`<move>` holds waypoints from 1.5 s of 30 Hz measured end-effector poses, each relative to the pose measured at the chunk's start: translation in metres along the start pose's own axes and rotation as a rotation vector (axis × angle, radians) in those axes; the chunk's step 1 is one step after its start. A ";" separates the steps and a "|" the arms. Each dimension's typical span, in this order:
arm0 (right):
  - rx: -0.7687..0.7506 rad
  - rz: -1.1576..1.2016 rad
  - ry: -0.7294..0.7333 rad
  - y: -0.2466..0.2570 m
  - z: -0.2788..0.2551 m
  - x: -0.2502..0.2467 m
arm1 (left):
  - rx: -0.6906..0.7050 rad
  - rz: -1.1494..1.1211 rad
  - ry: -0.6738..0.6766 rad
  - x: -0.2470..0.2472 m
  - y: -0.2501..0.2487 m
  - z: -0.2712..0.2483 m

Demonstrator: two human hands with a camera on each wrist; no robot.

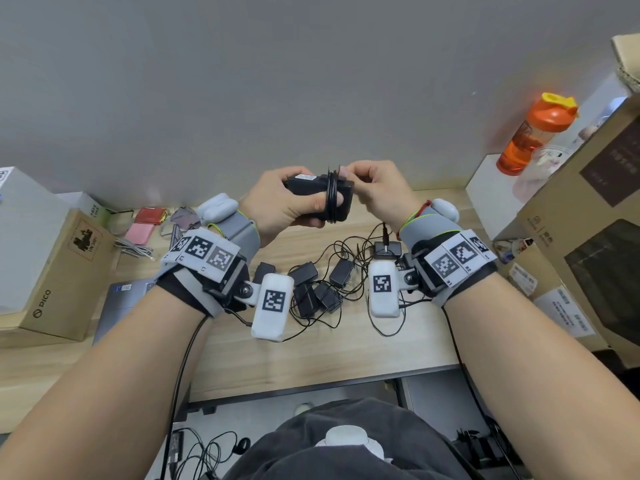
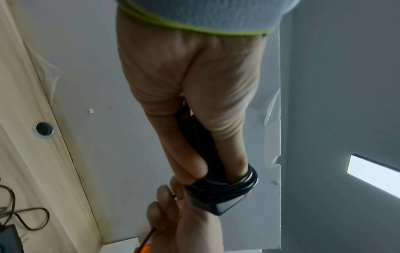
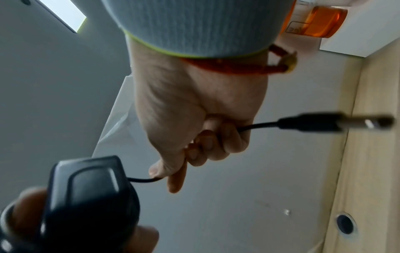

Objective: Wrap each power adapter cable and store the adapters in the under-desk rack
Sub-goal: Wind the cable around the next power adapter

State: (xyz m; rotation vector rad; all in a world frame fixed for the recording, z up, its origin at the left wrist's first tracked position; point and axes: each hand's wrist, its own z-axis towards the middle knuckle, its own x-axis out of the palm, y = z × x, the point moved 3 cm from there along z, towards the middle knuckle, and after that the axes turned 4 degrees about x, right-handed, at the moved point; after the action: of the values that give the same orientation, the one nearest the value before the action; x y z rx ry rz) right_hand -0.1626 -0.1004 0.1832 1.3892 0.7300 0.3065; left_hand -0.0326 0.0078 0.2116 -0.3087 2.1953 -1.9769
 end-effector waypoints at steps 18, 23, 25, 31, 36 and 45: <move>0.102 -0.206 0.232 0.020 -0.024 0.028 | -0.044 -0.073 -0.410 -0.040 0.030 0.016; 0.070 -0.240 0.192 0.031 -0.024 0.021 | -0.065 0.138 -0.350 -0.033 0.028 0.012; 0.066 -0.191 0.175 0.033 -0.023 0.021 | -0.057 0.199 -0.339 -0.033 0.025 0.011; 0.076 0.174 0.111 0.039 -0.018 0.015 | -0.059 0.248 -0.209 -0.020 0.023 0.003; 0.076 0.287 0.135 0.035 -0.019 0.015 | -0.089 0.186 -0.176 -0.020 0.023 0.004; -0.020 0.317 -0.008 0.033 -0.021 0.015 | -0.145 -0.062 -0.110 -0.011 0.027 0.002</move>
State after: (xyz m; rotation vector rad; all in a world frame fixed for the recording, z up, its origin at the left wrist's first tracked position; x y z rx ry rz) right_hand -0.1572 -0.0691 0.2103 1.4856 0.4968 0.5545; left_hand -0.0223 0.0117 0.1842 -0.4992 2.2883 -1.7875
